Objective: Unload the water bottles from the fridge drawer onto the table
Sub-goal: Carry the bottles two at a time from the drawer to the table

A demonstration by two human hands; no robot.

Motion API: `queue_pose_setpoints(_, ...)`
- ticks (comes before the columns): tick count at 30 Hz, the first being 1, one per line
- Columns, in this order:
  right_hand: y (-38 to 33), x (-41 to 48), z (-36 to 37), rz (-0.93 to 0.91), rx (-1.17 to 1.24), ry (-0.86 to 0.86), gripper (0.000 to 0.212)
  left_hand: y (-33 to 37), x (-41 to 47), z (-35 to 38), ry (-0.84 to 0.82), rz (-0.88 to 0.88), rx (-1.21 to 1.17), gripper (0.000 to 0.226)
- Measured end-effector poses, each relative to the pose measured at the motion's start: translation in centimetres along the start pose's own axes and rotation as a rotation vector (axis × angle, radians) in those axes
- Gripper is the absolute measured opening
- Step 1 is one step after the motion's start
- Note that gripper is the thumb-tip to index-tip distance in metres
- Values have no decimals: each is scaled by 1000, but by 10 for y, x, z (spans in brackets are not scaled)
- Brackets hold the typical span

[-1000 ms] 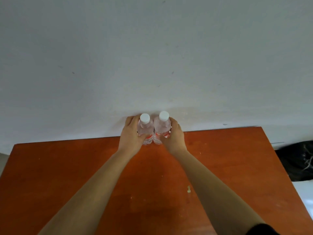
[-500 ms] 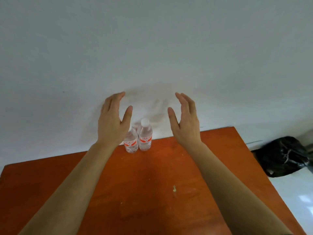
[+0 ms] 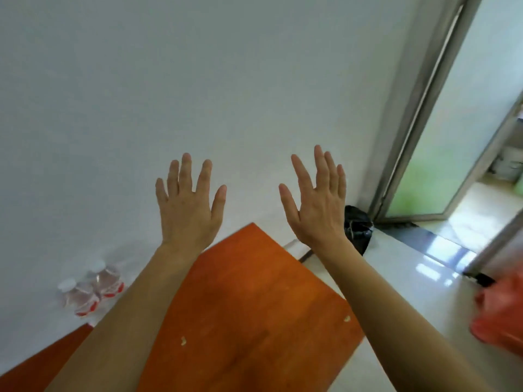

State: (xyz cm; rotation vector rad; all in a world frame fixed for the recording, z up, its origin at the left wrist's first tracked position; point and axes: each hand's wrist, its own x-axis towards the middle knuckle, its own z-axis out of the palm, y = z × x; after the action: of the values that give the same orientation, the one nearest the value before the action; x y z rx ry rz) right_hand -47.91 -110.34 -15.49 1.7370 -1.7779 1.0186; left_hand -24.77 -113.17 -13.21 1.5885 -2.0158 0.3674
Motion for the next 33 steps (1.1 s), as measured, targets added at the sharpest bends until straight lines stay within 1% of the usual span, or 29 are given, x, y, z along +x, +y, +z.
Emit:
queue_pose_setpoints(5, 174, -59, -140, 172, -234, 65, 59, 208, -20, 4, 7, 244, -128, 67)
queue_pose_setpoints(9, 301, -130, -262, 335, -414, 135, 56, 384, -55, 4, -23, 450, -247, 69)
queue_pose_setpoints(14, 407, -207, -374, 587, -604, 157, 64, 553, -111, 8, -38, 704, -423, 67)
queue_pose_setpoints(16, 436, -233, -402, 640, -642, 180, 66, 605, -130, 14, -51, 790, -477, 66)
queue_pose_setpoints(19, 480, -273, -429, 729, -713, 156, 68, 682, -156, 29, -113, 879, -556, 66)
queue_pose_setpoints(22, 526, -305, -449, 779, -764, 143, 67, 755, -177, 47, -161, 958, -613, 67)
queue_pose_setpoints(28, 637, -341, -498, 920, -903, 94, 61, 915, -198, 84, -292, 1070, -646, 70)
queue_pose_setpoints(31, 675, -357, -529, 999, -954, 58, 62, 985, -209, 89, -324, 1187, -686, 70)
queue_pose_setpoints(33, 692, -371, -552, 1086, -981, 56, 61, 1028, -218, 88, -361, 1261, -710, 68)
